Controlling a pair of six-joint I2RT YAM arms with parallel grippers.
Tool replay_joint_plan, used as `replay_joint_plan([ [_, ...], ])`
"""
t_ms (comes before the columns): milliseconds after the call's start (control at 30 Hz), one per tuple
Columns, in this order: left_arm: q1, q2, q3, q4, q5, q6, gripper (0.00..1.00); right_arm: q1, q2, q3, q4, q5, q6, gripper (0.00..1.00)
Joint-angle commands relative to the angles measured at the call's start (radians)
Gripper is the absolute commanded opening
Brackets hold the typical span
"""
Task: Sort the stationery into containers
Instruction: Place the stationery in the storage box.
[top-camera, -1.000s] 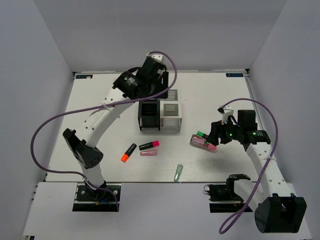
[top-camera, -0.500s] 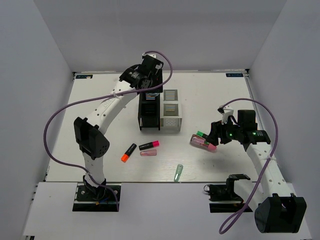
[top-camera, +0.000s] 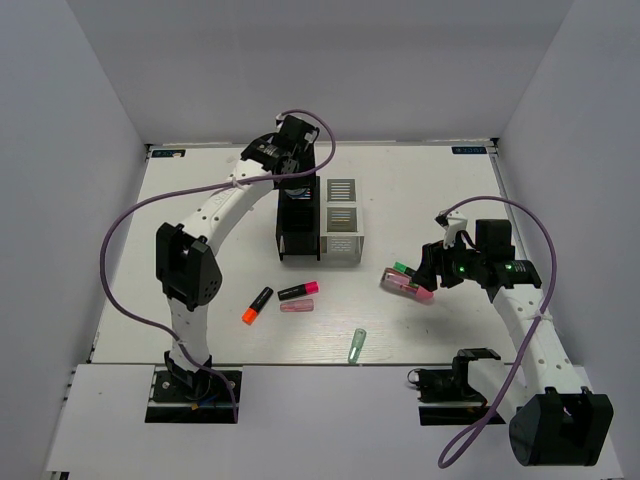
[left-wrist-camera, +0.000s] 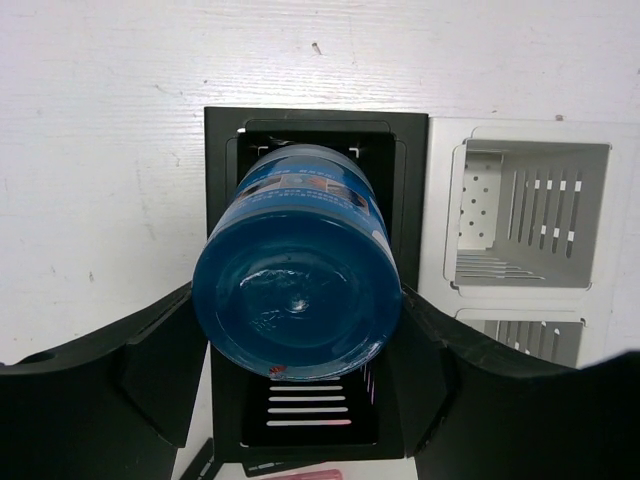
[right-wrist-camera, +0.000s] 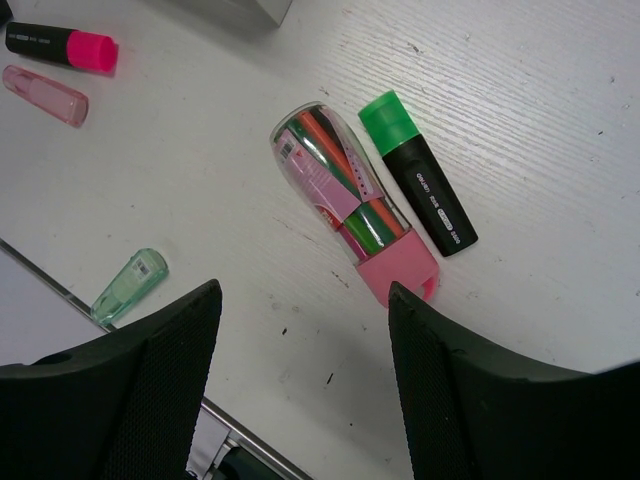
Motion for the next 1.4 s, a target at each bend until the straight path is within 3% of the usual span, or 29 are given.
replay_joint_plan([
  [0,0.005,-0.021,0.009,0.057,-0.005,0.007,0.0,0.002,-0.009,0.036,-0.002,-0.012,-0.011,0.7],
  [300,0.016,0.013,0.001,0.045,0.009,0.009,0.0,-0.001,-0.005,0.036,-0.001,-0.007,-0.011,0.7],
  [633,0.019,0.048,0.013,0.027,0.022,0.013,0.13,0.002,-0.009,0.035,-0.002,-0.007,-0.011,0.7],
  [667,0.018,0.051,0.022,0.025,0.023,0.014,0.2,0.002,-0.009,0.036,-0.002,-0.009,-0.011,0.7],
  [767,0.021,0.054,0.033,0.021,0.025,0.014,0.51,0.002,-0.008,0.035,-0.004,-0.009,-0.011,0.72],
  [800,0.021,0.053,0.036,0.021,0.023,0.014,0.67,0.002,-0.009,0.035,-0.005,-0.009,-0.013,0.75],
  [933,0.021,0.048,0.061,0.01,0.025,0.018,0.84,0.002,-0.009,0.035,-0.007,-0.012,-0.019,0.83],
  [1067,0.021,0.021,0.093,0.005,0.034,0.021,0.9,0.002,-0.003,0.029,-0.001,-0.012,-0.034,0.8],
  [1100,0.021,0.016,0.101,0.005,0.035,0.021,0.96,-0.001,0.0,0.029,-0.004,-0.02,-0.037,0.8],
  [1233,0.018,-0.015,0.107,-0.018,0.038,0.021,0.96,0.001,0.017,0.026,-0.011,-0.047,-0.077,0.79],
  [1300,0.016,-0.061,0.073,-0.03,0.037,0.018,0.8,0.005,0.027,0.012,-0.002,-0.085,-0.173,0.69],
  [1333,0.01,-0.109,0.055,-0.032,0.041,0.017,0.29,0.005,0.038,-0.005,0.007,-0.096,-0.21,0.61],
  [1367,0.001,-0.134,-0.008,-0.024,0.037,0.017,0.07,0.005,0.047,-0.011,0.016,-0.134,-0.247,0.54],
])
